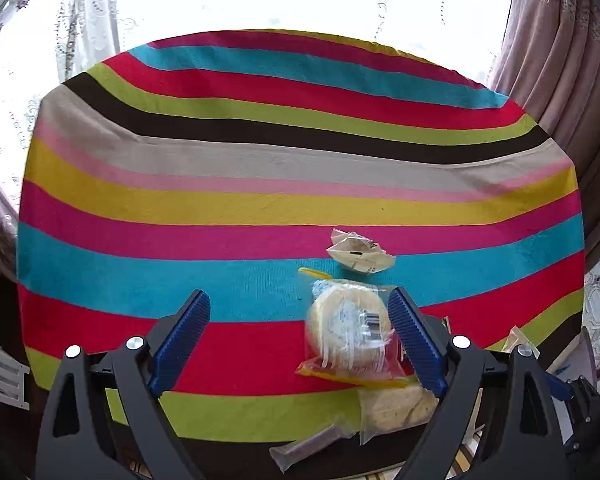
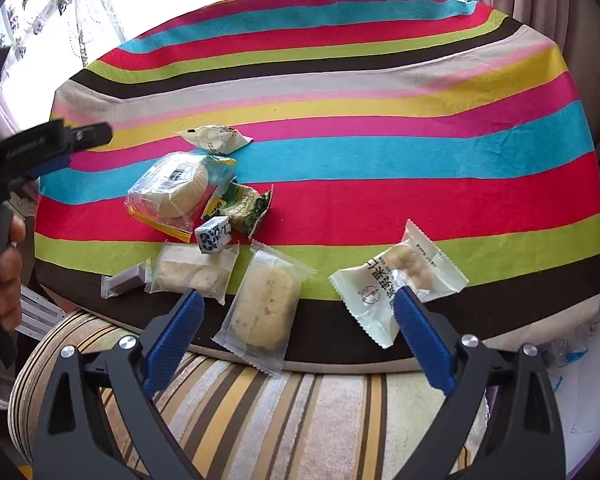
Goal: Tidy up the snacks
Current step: 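Grasp the white printed packet with the left tool while the right tool grasps the clear cookie bag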
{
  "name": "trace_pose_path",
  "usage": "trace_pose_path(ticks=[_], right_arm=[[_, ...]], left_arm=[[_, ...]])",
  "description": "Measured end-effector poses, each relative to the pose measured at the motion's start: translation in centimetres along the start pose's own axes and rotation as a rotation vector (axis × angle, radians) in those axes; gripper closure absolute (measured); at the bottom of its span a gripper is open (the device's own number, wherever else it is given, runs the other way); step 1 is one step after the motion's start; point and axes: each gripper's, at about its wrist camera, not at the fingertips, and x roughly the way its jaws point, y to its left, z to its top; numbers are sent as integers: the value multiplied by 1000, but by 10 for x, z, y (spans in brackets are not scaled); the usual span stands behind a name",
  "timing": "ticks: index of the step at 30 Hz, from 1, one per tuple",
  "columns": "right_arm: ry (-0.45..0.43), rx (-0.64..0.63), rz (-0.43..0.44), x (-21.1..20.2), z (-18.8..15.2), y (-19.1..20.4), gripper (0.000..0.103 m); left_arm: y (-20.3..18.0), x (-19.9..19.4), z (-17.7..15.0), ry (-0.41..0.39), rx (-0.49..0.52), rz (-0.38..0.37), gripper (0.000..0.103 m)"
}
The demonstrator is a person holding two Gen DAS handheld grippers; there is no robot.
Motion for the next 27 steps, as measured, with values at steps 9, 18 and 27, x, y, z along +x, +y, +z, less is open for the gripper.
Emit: trace_pose_path(ticks=[9,18,27], right_arm=[[35,-25,-15,20,7,15,7],[75,-31,-11,36,6,17,15],[123,-51,15,52,1,22,45]], left_arm=[[-16,92,56,232,-17,-126,17],[-35,143,58,337,75,-82,33],[-68,151,44,352,264,-8,55]])
